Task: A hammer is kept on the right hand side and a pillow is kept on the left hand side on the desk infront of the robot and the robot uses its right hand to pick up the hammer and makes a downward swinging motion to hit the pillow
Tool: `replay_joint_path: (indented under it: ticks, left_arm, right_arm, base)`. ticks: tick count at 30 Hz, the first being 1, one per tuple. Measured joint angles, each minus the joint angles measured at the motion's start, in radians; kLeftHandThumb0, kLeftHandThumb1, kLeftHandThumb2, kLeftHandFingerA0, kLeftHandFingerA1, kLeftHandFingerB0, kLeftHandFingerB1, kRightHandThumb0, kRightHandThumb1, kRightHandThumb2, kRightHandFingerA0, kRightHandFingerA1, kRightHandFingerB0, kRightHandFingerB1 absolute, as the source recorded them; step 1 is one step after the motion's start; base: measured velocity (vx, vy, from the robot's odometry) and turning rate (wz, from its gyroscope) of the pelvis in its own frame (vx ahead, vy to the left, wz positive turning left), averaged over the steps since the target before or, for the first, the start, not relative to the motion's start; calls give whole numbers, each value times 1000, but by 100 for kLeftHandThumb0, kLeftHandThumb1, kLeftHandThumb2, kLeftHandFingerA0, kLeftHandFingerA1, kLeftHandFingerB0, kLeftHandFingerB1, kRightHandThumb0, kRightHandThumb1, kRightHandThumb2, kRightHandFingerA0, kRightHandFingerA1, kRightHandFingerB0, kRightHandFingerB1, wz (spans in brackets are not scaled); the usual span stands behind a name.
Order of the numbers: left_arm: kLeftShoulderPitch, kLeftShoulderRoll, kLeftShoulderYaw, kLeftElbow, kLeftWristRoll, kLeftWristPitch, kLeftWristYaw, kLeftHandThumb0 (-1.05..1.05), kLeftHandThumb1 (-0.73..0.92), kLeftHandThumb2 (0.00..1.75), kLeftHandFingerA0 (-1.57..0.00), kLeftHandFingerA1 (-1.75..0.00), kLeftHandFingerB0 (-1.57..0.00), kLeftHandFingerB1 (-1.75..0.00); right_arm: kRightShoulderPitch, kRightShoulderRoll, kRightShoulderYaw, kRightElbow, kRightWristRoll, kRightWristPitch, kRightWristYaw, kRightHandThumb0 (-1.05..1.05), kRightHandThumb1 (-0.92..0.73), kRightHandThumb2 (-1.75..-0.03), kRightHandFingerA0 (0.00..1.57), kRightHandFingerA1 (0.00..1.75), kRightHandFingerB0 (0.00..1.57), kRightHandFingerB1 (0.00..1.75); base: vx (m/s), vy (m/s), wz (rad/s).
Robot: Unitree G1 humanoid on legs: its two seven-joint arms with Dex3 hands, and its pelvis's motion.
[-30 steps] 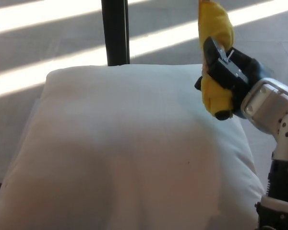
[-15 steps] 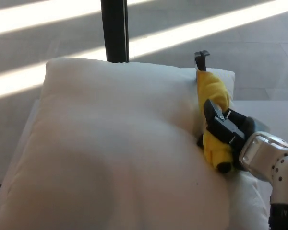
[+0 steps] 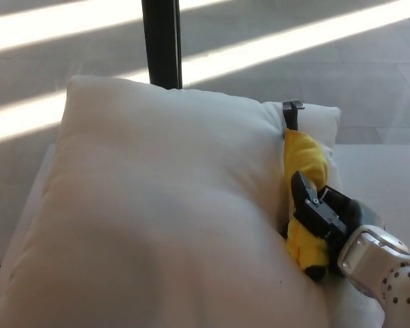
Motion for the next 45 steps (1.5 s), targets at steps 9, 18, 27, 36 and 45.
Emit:
replay_joint_path:
  ticks: [9,18,27,36,45]
  left_arm:
    - [-1,0,-9,-13,0,0,-9,-63,76,63,-48,-58,-52,-43]
    - [2,0,-19,-33,0,0,-21,-62,76,63,-47,-56,-43,-43]
    - [5,0,-27,-36,0,0,-30,-62,77,63,-48,-53,-44,-42]
    - [10,0,-34,-36,1,0,-40,-64,74,62,-51,-54,-47,-43]
    - [15,0,-35,-36,1,0,-42,-62,75,62,-48,-53,-46,-42]
  right_arm:
    - [57,9,36,-34,33,-61,-11,-52,-91,-77,108,175,82,171]
    - [67,11,58,-43,64,-113,-36,-70,-68,-99,133,159,100,142]
    - [31,8,37,-7,120,-161,-80,-52,-92,-76,99,175,73,175]
    - [-80,-12,-14,71,200,-183,-146,-59,-81,-113,128,152,105,138]
    - [-193,-26,-52,115,259,-186,-205,-41,-91,-79,103,175,75,175]
  base:
    - [0,0,0]
    - [0,0,0]
    - [0,0,0]
    - [0,0,0]
    - [0,0,0]
